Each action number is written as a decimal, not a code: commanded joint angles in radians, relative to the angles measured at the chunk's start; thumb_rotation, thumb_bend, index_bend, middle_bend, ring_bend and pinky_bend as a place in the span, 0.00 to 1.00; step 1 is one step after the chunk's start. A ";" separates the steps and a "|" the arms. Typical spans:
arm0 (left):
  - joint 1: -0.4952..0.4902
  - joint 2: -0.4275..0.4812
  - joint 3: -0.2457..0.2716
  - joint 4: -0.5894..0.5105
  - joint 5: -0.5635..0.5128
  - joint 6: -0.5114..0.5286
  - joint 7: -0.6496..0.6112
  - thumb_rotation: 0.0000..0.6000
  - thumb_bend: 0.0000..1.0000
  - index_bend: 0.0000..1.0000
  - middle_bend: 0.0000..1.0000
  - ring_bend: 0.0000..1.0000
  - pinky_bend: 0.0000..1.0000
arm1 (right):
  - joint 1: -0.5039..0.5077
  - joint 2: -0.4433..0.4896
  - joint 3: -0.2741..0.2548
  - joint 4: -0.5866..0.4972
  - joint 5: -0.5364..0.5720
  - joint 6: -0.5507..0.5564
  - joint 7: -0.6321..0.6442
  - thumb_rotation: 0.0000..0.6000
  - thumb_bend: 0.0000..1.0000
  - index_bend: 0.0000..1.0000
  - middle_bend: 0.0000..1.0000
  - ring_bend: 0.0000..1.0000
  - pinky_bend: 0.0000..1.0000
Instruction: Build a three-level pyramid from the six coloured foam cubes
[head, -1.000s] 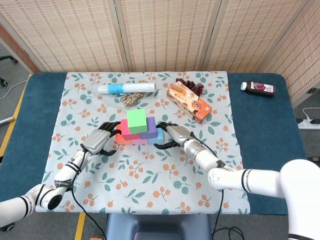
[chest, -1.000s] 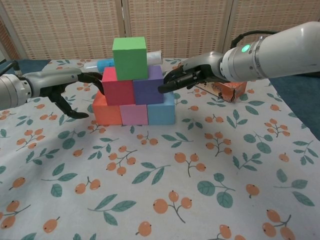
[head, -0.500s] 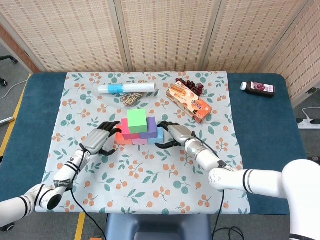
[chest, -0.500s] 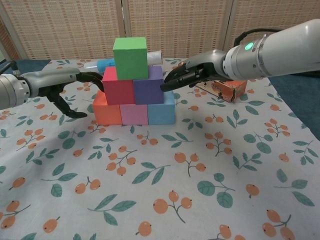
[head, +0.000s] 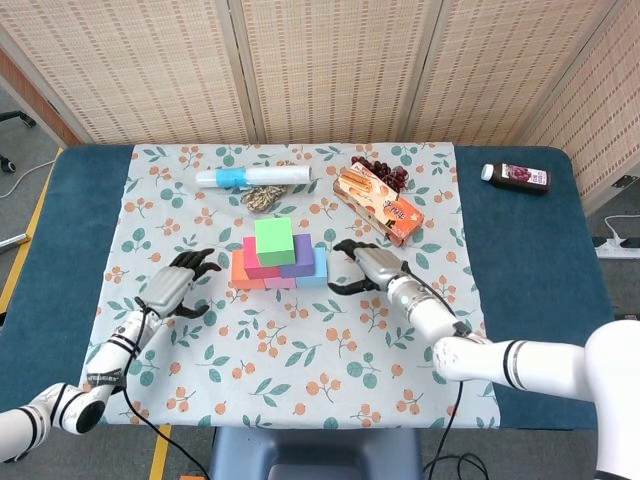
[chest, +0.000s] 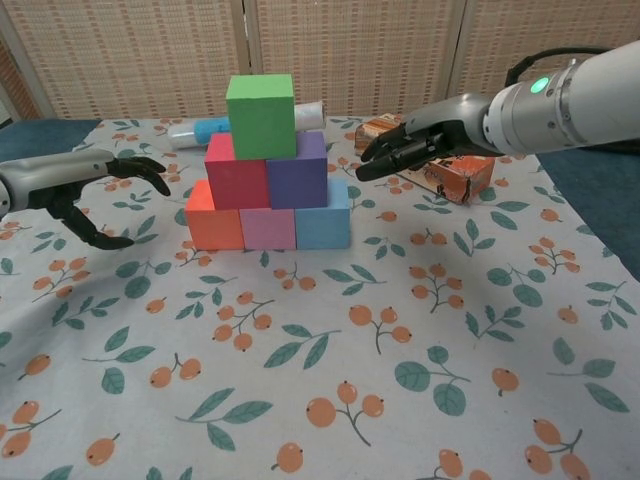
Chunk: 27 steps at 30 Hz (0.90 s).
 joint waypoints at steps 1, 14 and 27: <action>0.013 -0.010 0.010 0.026 -0.015 -0.008 0.004 1.00 0.29 0.23 0.00 0.00 0.00 | 0.001 -0.010 -0.014 0.019 0.014 -0.007 -0.011 0.45 0.00 0.09 0.00 0.00 0.00; 0.006 -0.077 0.009 0.099 -0.014 -0.050 0.003 1.00 0.29 0.23 0.00 0.00 0.00 | 0.034 -0.122 -0.046 0.145 0.058 -0.056 -0.050 0.45 0.00 0.09 0.00 0.00 0.00; -0.024 -0.107 -0.006 0.110 -0.003 -0.075 0.012 1.00 0.29 0.23 0.00 0.00 0.00 | 0.060 -0.208 -0.046 0.245 0.089 -0.073 -0.069 0.45 0.00 0.09 0.00 0.00 0.00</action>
